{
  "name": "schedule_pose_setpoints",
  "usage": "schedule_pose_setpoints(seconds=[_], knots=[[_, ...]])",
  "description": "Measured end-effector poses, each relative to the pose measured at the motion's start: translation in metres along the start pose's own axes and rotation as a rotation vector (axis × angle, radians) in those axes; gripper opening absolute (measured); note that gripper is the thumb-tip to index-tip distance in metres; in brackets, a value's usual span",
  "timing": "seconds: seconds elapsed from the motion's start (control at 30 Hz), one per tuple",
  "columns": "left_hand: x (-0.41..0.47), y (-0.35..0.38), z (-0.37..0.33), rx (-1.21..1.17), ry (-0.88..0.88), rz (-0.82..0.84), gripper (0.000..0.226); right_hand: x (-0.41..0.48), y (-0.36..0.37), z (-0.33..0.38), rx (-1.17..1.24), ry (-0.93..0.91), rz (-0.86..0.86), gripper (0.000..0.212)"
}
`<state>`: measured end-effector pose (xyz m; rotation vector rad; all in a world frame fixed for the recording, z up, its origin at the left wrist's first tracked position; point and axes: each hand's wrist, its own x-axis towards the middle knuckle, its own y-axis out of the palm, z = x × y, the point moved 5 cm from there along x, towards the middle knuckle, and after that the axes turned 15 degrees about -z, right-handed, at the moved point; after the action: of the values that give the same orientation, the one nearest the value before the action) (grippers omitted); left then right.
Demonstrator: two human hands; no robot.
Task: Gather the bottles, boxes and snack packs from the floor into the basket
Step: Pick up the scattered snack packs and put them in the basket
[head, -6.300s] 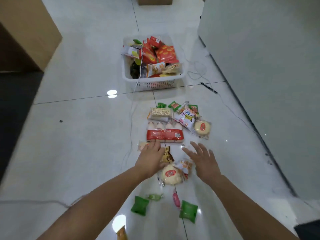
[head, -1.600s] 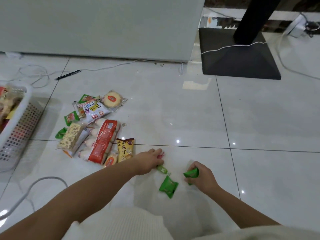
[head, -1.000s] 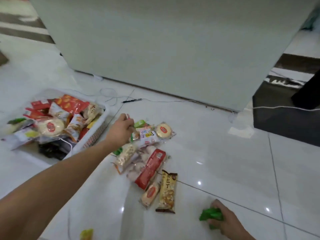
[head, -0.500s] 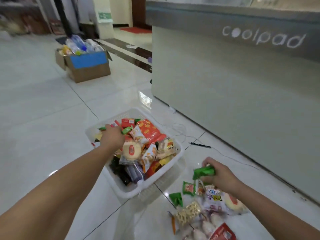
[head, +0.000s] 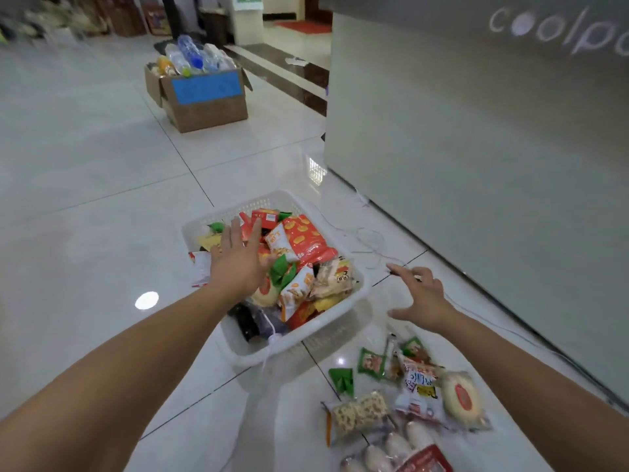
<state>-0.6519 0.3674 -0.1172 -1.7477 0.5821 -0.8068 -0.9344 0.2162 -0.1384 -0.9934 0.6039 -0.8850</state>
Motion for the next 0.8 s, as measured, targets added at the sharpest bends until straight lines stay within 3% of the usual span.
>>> schedule_pose_setpoints(seconds=[0.17,0.4,0.5,0.63,0.8], knots=[[-0.059,0.02,-0.055,0.081,0.09,0.031,0.075,-0.041,-0.023,-0.121,-0.155,0.019,0.164,0.089],[-0.124,0.032,-0.118,0.207,0.318,0.1,0.073,-0.062,-0.022,-0.182,-0.06,-0.074,0.21,0.09],[-0.144,0.03,-0.13,0.193,0.254,0.124,0.076,-0.077,-0.008,-0.194,-0.019,-0.058,0.251,0.088],[-0.198,0.041,-0.143,0.091,0.147,0.3,0.084,-0.101,0.0,-0.198,0.019,0.02,0.288,0.087],[-0.242,0.086,-0.136,0.1,0.038,0.431,0.096,-0.105,0.032,-0.192,0.062,0.038,0.212,0.085]])
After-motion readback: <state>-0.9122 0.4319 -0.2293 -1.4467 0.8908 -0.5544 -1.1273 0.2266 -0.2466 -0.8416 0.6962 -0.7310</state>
